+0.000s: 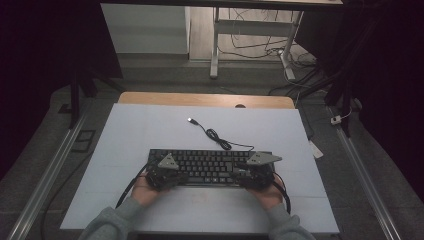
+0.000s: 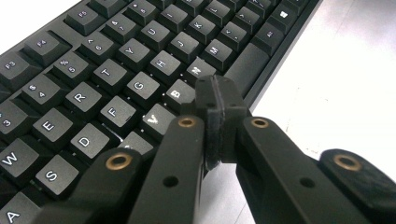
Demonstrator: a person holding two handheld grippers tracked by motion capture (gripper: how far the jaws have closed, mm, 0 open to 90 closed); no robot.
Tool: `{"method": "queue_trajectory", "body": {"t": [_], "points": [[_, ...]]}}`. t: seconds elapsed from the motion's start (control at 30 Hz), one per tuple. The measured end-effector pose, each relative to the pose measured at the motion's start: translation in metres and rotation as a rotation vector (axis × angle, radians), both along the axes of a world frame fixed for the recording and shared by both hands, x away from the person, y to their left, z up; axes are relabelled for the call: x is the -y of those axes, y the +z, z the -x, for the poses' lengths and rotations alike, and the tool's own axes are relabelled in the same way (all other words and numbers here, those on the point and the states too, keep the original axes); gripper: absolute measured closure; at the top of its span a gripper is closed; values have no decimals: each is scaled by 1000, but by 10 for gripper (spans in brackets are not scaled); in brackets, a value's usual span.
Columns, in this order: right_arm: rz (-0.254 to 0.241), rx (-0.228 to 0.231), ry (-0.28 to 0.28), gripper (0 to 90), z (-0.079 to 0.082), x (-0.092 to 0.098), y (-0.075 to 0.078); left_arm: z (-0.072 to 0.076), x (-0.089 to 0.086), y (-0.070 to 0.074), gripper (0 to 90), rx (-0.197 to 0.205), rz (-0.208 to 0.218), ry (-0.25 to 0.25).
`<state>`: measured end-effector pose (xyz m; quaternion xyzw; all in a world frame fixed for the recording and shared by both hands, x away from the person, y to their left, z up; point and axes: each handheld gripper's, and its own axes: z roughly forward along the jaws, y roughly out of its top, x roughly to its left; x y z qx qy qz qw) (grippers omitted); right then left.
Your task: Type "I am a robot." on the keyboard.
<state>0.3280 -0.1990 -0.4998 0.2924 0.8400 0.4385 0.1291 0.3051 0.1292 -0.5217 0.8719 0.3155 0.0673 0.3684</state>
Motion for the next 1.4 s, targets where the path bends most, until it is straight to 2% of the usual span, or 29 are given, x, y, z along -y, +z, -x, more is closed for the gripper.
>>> {"method": "queue_trajectory", "body": {"t": [0.1,0.13,0.33,0.47,0.7,0.87,0.97,1.13,1.4], "points": [[-1,0,-1,506,0,0,0,0,1,-1,890,3,-3,-2],[2,1,-3,506,0,0,0,0,1,-2,890,1,-17,-4],[2,0,0,504,0,0,0,1,2,-1,891,24,-12,-1],[-1,2,-1,503,0,1,0,3,-5,7,890,43,37,19],[3,9,-3,502,0,1,1,6,-13,16,879,64,76,26],[-2,7,-5,502,-1,2,1,7,-19,21,791,78,104,38],[-9,8,-6,501,-1,2,1,7,-24,23,696,80,120,53],[-7,7,-8,500,-1,2,1,7,-29,25,541,85,119,83],[4,5,-16,495,-1,3,0,5,-34,26,415,73,114,111]]}}
